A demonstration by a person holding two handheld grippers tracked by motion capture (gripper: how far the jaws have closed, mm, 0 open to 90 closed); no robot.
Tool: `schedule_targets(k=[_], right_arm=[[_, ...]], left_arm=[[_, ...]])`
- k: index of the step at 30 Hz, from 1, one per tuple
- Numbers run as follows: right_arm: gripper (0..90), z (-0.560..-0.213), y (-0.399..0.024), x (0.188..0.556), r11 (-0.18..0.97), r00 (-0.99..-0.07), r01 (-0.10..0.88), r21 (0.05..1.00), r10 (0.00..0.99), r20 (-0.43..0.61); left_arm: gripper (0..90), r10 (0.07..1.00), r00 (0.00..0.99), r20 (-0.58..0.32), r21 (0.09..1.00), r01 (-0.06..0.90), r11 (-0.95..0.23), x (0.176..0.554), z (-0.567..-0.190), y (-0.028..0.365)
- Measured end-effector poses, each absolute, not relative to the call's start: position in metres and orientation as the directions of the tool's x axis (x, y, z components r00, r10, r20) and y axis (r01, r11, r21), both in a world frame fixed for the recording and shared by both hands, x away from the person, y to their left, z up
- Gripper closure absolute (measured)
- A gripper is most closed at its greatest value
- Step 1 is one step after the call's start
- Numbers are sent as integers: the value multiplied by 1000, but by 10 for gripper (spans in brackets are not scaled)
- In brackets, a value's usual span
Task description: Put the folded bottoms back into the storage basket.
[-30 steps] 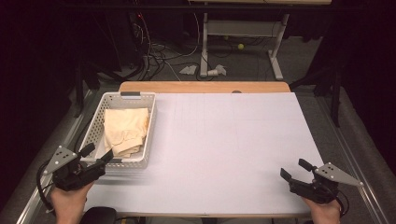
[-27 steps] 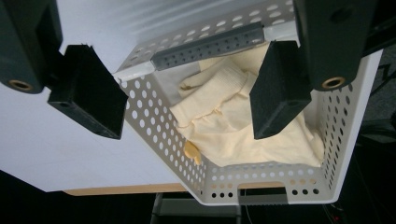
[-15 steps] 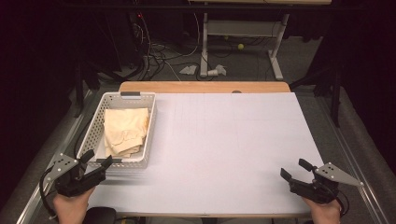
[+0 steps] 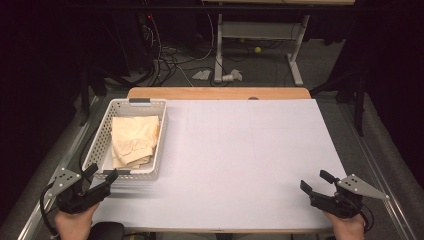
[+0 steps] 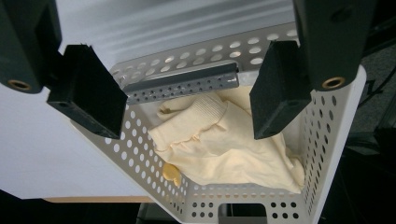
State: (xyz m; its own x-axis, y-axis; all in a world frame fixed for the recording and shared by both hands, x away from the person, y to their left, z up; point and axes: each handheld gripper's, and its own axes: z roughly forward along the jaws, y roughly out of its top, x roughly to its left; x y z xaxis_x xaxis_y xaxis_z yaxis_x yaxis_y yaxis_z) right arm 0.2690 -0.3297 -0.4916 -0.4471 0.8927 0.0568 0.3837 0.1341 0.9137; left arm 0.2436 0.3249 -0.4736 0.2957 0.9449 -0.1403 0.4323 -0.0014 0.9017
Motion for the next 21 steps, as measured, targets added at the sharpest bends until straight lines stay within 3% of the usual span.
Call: schedule_targets(k=[21], right_arm=[[202, -490, -332, 267, 113, -446, 371, 922, 893, 70]], left_arm=[[261, 948, 295, -119, 888, 460, -31, 246, -478, 322]])
